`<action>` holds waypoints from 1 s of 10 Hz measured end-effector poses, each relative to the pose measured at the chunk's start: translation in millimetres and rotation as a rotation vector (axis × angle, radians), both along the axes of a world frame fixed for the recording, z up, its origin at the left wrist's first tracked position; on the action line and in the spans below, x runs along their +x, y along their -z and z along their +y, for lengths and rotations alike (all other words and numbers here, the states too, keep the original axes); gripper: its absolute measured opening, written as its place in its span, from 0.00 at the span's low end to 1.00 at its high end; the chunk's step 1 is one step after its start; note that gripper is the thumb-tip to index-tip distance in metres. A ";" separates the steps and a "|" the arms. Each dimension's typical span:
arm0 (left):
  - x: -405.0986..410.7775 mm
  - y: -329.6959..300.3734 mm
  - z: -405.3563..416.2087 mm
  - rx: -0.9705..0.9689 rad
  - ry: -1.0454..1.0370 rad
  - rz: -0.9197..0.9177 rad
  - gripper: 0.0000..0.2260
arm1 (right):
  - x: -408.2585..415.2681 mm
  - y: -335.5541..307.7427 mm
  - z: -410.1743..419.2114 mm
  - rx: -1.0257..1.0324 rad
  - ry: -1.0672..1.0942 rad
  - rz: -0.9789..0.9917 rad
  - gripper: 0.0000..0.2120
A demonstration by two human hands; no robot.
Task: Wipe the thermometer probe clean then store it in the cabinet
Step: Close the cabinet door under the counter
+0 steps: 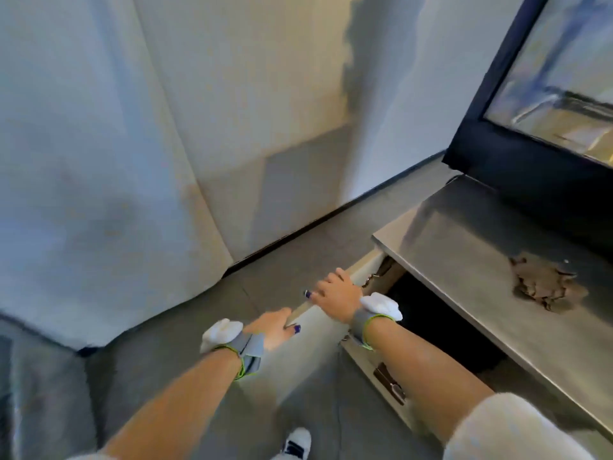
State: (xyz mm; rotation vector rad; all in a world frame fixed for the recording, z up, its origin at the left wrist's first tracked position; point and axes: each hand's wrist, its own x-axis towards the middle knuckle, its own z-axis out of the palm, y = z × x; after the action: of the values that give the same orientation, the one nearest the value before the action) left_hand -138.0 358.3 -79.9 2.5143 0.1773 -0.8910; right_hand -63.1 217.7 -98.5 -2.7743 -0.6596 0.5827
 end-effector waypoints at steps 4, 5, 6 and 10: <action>-14.5 10.9 -45.8 -0.079 0.112 0.243 0.22 | -30.5 -10.9 -46.5 0.103 -0.387 -0.601 0.08; -13.6 13.8 -62.9 -0.168 0.139 0.369 0.12 | -33.9 -8.8 -61.2 0.171 -0.419 -0.664 0.09; -11.0 11.7 -80.1 -0.184 0.150 0.468 0.08 | -36.9 -8.3 -76.1 0.193 -0.373 -0.518 0.06; 4.3 20.4 -182.7 -0.199 0.309 0.581 0.23 | -61.1 -2.5 -165.7 0.259 0.135 -0.003 0.18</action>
State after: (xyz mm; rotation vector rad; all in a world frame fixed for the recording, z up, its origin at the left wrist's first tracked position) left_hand -133.6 175.6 -100.3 2.0688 -0.1191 -1.6618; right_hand -124.3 52.0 -96.0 -2.5528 -0.5030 0.4321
